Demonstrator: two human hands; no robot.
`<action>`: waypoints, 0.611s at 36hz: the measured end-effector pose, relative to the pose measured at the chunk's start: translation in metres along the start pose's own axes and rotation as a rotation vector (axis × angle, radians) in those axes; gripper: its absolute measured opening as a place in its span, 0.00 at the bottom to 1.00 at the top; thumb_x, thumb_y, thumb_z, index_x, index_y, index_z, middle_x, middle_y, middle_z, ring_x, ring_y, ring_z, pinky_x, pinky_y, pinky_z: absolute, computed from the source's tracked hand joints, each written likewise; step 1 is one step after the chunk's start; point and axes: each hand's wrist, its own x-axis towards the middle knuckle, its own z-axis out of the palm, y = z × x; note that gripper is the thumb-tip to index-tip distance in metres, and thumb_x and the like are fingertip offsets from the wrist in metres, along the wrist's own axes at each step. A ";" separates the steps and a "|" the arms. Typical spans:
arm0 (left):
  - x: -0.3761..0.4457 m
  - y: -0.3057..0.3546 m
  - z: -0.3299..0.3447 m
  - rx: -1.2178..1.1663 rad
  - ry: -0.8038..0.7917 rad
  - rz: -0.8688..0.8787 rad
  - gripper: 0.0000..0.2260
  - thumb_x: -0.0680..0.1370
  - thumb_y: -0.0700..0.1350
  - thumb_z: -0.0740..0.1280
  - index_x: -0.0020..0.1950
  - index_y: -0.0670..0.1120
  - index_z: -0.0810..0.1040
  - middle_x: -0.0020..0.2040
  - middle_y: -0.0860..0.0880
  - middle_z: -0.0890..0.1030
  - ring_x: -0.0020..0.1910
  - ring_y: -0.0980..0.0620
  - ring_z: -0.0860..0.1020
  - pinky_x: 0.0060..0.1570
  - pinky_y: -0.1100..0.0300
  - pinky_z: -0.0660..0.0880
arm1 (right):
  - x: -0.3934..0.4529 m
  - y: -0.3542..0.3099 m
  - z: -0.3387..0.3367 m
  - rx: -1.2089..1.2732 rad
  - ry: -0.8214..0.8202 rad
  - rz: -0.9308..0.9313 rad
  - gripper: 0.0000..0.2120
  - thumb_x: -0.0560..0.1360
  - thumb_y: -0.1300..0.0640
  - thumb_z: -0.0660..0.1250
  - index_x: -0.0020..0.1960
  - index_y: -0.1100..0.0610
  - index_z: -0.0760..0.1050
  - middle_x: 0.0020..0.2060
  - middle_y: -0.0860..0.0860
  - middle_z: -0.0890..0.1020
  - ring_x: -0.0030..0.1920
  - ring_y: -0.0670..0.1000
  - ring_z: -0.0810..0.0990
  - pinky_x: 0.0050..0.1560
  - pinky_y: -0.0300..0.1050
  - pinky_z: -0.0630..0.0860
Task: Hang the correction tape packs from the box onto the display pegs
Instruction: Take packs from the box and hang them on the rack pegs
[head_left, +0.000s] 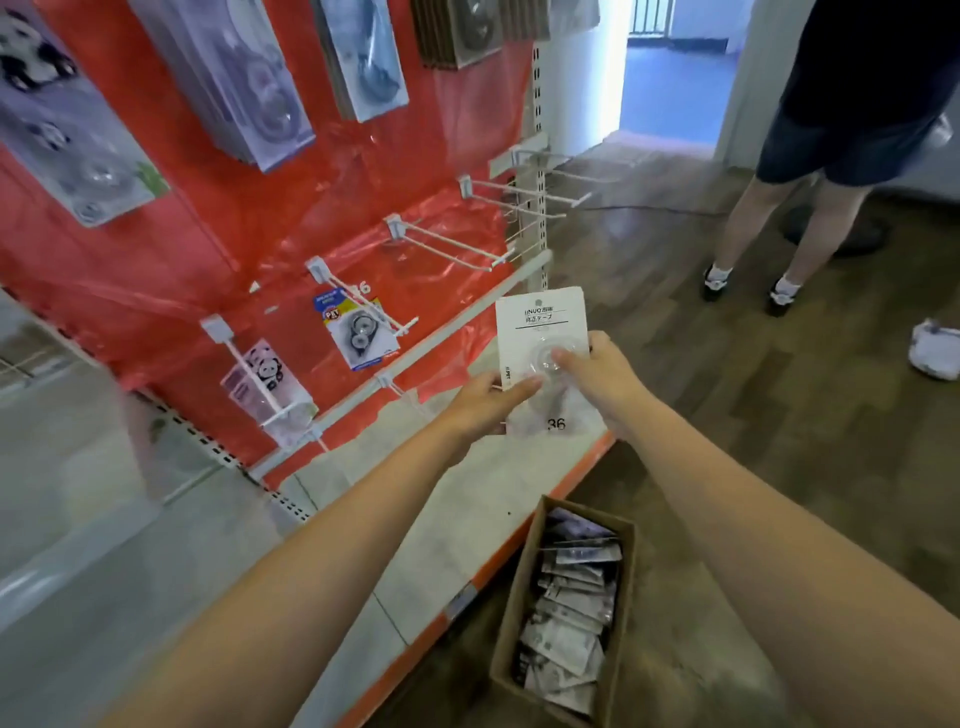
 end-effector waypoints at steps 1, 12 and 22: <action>-0.004 0.013 0.010 0.006 0.008 0.024 0.07 0.76 0.53 0.69 0.51 0.54 0.76 0.52 0.47 0.81 0.50 0.47 0.80 0.52 0.49 0.78 | -0.002 -0.007 -0.011 0.019 -0.005 -0.007 0.09 0.77 0.64 0.63 0.44 0.53 0.78 0.44 0.49 0.83 0.50 0.52 0.81 0.55 0.51 0.76; -0.033 0.150 0.098 -0.119 0.155 0.225 0.14 0.79 0.41 0.66 0.65 0.42 0.75 0.58 0.46 0.81 0.44 0.47 0.82 0.33 0.67 0.75 | 0.001 -0.078 -0.151 -0.086 -0.076 -0.085 0.17 0.77 0.51 0.65 0.60 0.60 0.70 0.52 0.52 0.81 0.54 0.54 0.80 0.54 0.51 0.77; -0.036 0.241 0.092 -0.067 0.288 0.405 0.08 0.79 0.40 0.65 0.58 0.45 0.76 0.54 0.46 0.81 0.50 0.49 0.79 0.51 0.57 0.77 | 0.018 -0.153 -0.204 -0.264 -0.105 -0.280 0.18 0.78 0.46 0.64 0.60 0.57 0.68 0.54 0.51 0.77 0.54 0.53 0.78 0.58 0.54 0.77</action>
